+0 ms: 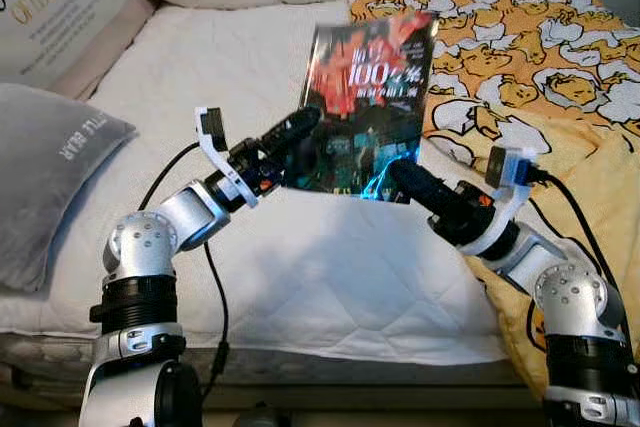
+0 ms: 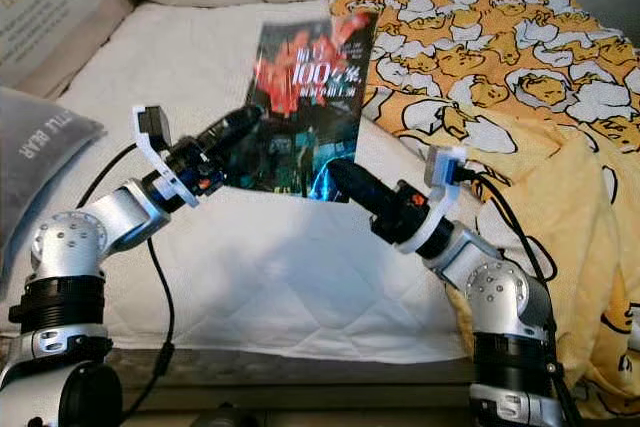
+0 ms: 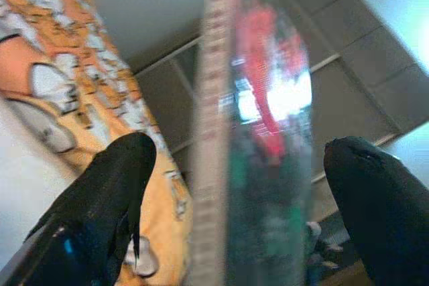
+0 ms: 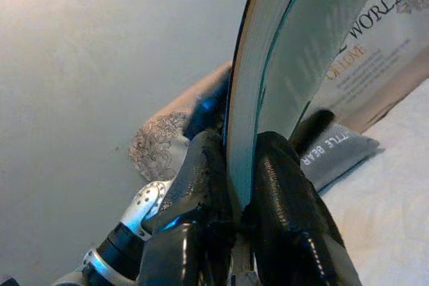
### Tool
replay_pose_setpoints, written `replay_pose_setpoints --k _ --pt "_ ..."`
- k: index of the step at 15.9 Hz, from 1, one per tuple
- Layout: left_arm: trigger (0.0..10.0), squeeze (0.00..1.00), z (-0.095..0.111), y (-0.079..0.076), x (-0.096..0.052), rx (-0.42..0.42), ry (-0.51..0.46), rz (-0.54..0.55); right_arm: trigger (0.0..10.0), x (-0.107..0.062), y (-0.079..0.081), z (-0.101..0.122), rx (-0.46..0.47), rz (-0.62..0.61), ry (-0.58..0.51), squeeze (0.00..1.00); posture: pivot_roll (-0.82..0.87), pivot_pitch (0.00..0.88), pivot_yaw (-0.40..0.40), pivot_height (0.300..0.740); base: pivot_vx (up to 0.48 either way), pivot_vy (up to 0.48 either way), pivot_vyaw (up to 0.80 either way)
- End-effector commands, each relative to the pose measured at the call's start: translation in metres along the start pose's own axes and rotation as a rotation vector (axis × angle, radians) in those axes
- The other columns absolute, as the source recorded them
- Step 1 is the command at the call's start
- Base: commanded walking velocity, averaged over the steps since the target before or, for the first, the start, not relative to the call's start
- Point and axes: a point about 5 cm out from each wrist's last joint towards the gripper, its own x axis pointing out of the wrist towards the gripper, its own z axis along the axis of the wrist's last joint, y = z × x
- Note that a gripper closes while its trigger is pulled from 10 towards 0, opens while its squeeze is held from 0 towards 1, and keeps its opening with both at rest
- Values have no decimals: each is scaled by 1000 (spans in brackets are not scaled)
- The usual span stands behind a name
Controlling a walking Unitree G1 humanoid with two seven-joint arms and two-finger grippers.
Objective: Clean up the room
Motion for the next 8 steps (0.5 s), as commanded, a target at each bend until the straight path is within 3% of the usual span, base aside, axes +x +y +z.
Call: replay_pose_setpoints --k 1,2,8 --pt "4275 0 1 -12 7 10 17 -75 0 8 6 1 -11 37 11 0 48 0 42 740 0 0 0" --pt "0 0 -1 -13 6 13 19 -86 0 8 5 0 -8 29 15 0 49 0 39 740 0 0 0" --pt "0 0 -5 -18 2 8 14 -150 0 2 1 -2 -9 -44 43 0 49 0 29 740 0 0 0"
